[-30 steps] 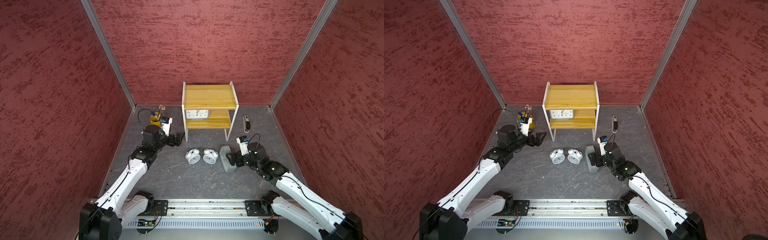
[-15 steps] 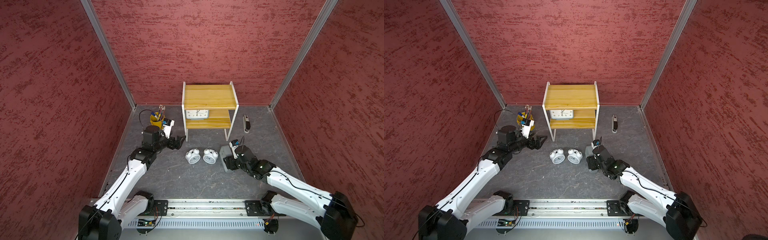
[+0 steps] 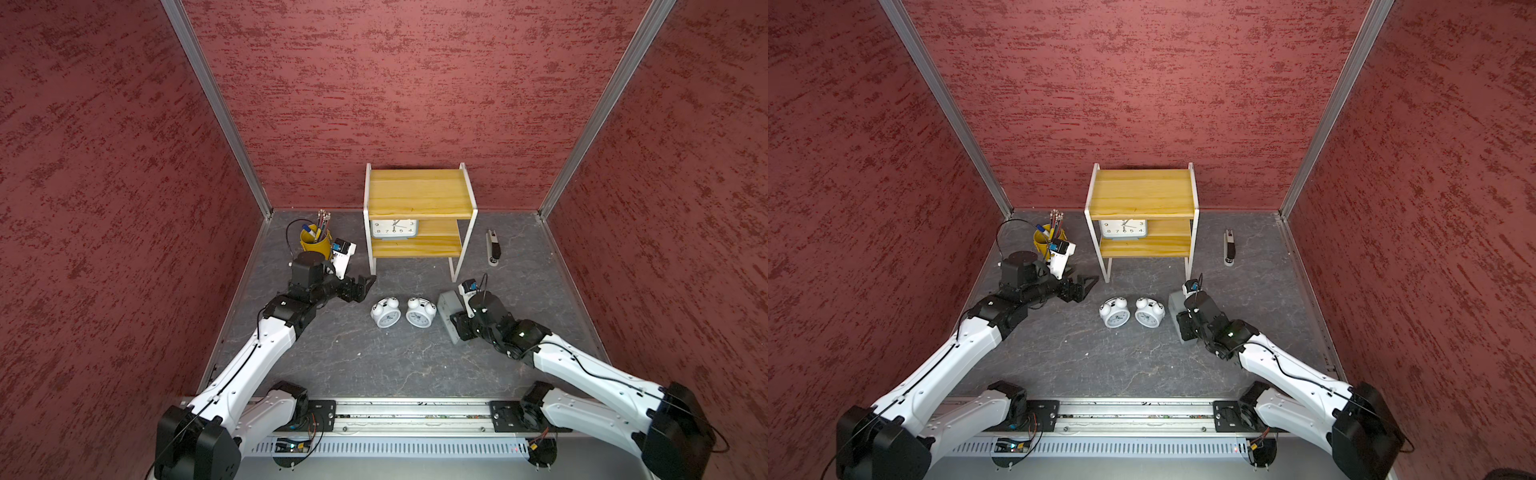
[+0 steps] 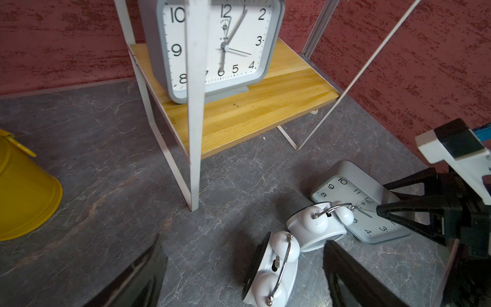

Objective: Place the alarm clocks on the shelf by style
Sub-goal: Pick up the alarm from the center of the board.

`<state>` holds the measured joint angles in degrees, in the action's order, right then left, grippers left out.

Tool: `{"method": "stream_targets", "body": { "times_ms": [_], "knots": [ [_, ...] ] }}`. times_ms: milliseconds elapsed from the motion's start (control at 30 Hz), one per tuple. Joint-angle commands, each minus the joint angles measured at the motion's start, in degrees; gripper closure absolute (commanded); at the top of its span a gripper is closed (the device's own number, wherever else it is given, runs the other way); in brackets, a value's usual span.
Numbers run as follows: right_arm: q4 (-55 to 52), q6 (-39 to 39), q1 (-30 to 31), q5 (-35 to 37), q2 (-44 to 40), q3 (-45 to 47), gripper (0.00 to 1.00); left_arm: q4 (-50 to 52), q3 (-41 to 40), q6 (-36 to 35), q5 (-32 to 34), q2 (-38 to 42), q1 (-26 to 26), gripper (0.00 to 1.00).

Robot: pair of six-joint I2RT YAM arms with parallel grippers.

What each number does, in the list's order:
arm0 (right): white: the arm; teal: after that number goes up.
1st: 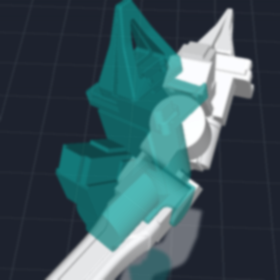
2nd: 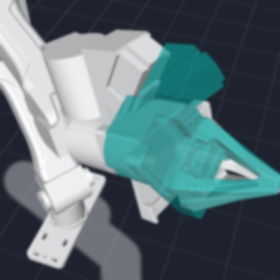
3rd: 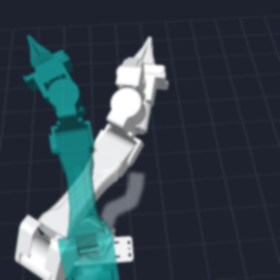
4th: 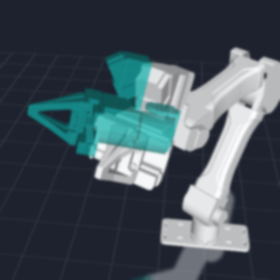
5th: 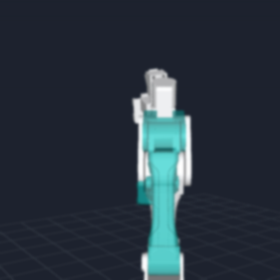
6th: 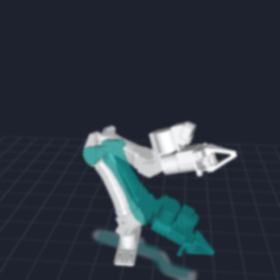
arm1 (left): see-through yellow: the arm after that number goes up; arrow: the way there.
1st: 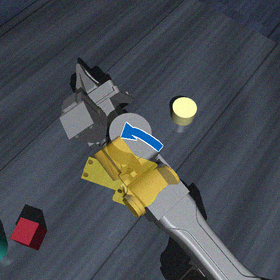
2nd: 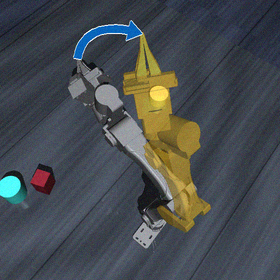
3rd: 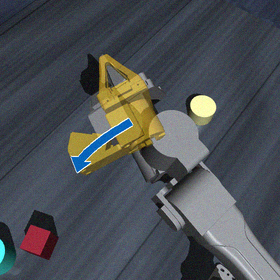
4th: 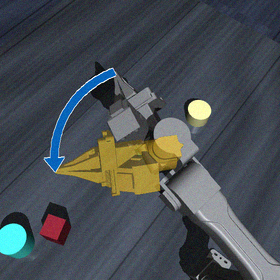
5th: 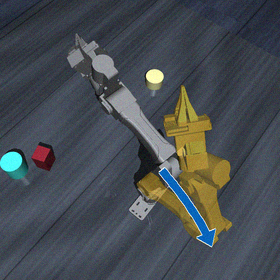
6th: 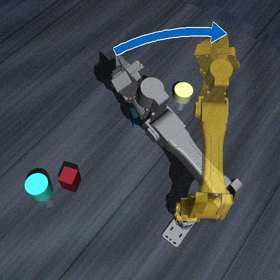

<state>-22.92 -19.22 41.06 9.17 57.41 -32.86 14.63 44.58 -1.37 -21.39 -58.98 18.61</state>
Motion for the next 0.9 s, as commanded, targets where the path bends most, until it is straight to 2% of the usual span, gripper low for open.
{"method": "stream_targets", "body": {
  "times_ms": [0,167,267,467,600,867],
  "knots": [
    [1.66,2.14,0.10,5.04,-2.91,-1.87,0.72,-0.21,2.67,-2.94,-0.74,-1.36,2.57,0.05],
    [1.81,4.72,-3.80,1.06,-5.06,-4.93,0.74,-3.08,5.24,-6.12,-4.00,-5.04,6.20,0.05],
    [0.56,7.74,-6.84,-3.66,-5.38,-7.78,0.74,-4.39,7.81,-8.31,-8.69,-7.97,6.66,0.04],
    [-1.37,14.36,-11.64,-16.75,-4.14,-15.68,0.74,-3.12,15.09,-17.10,-20.35,-14.87,6.96,0.04],
    [-4.32,20.08,-11.97,-24.01,-0.71,-22.36,0.75,-1.34,19.89,-23.18,-28.35,-19.10,7.05,0.03],
    [-9.19,30.37,-11.97,-34.26,7.95,-32.56,0.76,7.15,30.32,-29.74,-36.63,-25.75,6.47,0.02]
  ]
}}
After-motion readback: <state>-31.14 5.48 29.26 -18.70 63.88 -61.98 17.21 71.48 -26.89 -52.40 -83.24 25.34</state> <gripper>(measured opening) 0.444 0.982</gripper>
